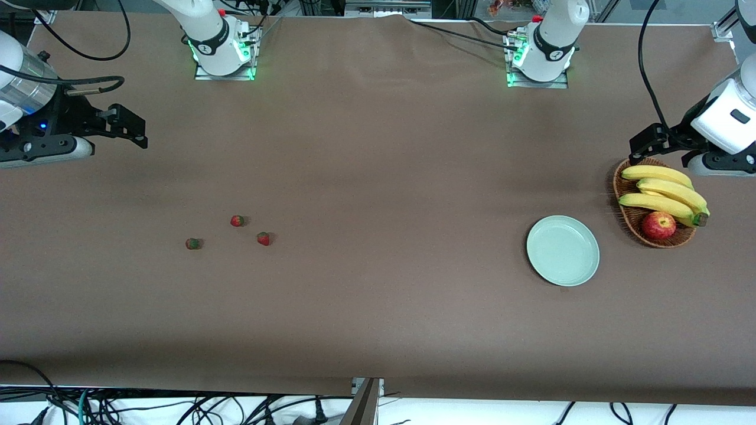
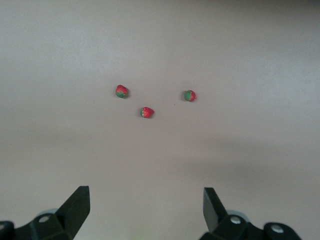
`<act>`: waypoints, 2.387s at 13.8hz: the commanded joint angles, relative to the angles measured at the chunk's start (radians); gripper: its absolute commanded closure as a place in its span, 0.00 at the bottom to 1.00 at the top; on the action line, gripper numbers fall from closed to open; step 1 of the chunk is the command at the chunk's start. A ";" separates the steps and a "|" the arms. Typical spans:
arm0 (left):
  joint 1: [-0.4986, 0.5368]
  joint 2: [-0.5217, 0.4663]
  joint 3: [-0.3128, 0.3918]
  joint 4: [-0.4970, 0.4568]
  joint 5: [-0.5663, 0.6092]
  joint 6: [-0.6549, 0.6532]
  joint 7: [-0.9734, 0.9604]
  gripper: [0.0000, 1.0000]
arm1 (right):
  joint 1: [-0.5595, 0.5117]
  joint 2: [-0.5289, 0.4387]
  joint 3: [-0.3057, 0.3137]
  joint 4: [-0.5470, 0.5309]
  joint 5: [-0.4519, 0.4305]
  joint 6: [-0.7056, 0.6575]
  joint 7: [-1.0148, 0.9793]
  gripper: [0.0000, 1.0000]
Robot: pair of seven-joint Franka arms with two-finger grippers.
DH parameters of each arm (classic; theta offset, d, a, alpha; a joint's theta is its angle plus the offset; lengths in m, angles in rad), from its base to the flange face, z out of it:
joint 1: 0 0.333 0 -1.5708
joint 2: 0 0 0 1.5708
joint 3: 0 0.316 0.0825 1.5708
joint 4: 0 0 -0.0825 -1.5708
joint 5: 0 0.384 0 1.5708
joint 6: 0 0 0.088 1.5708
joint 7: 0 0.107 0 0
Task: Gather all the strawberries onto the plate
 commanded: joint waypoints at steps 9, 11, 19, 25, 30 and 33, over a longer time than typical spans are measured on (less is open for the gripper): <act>0.000 -0.009 0.004 0.004 -0.014 -0.015 0.002 0.00 | -0.007 -0.005 0.009 0.009 0.004 -0.005 -0.002 0.00; 0.000 -0.009 0.004 0.004 -0.014 -0.017 0.003 0.00 | -0.007 -0.005 0.011 0.001 0.004 -0.006 -0.002 0.00; 0.000 -0.009 0.005 0.004 -0.014 -0.017 0.003 0.00 | -0.007 -0.005 0.011 -0.007 0.006 -0.007 -0.002 0.00; 0.000 -0.009 0.005 0.004 -0.014 -0.017 0.002 0.00 | -0.007 -0.007 0.011 -0.013 0.006 -0.005 -0.004 0.00; 0.000 -0.009 0.005 0.004 -0.014 -0.017 0.002 0.00 | -0.007 -0.007 0.011 -0.013 0.006 -0.005 -0.002 0.00; 0.000 -0.009 0.005 0.004 -0.014 -0.017 0.002 0.00 | -0.007 -0.007 0.011 -0.015 0.006 -0.005 -0.004 0.00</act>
